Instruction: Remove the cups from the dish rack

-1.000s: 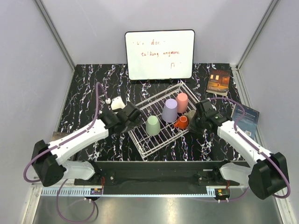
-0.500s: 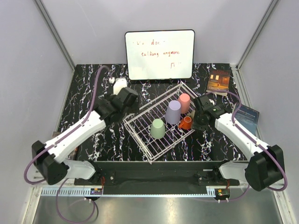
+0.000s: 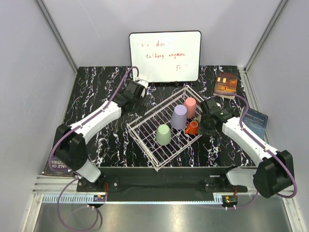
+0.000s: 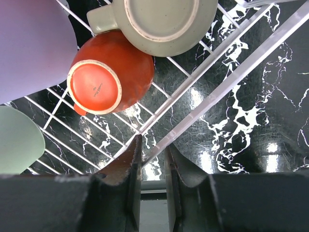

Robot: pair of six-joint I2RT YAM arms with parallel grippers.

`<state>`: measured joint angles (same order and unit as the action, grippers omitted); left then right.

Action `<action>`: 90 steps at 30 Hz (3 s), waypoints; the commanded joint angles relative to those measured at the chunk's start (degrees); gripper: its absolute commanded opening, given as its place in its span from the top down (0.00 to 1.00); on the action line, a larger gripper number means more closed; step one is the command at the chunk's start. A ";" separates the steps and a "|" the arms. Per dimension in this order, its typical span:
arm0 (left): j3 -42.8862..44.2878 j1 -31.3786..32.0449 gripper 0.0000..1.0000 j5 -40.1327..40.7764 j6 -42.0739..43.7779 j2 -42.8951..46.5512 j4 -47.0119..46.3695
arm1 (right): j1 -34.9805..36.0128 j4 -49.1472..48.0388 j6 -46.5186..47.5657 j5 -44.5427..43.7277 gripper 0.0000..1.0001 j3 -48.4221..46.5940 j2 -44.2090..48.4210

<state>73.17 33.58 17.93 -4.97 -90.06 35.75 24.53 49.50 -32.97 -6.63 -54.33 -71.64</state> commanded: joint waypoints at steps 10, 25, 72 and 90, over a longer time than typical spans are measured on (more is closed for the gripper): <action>3.30 -2.38 0.16 -17.48 9.89 0.58 -6.48 | 0.60 2.01 6.08 3.29 1.00 -3.16 1.06; 0.84 -1.59 0.29 -25.93 10.07 -6.53 -5.78 | 0.52 1.92 6.25 3.64 1.00 -4.39 0.36; -6.72 8.08 1.00 -12.66 -34.58 0.42 -6.13 | 0.60 -4.41 4.84 6.20 1.00 -33.56 -36.37; -5.93 8.96 1.00 -12.05 -38.97 -3.10 -9.47 | 0.69 -5.29 5.37 8.49 1.00 -42.45 -46.41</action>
<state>66.04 40.56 12.40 -38.26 -90.15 42.00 22.46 54.28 -23.77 -9.82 -97.19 -114.10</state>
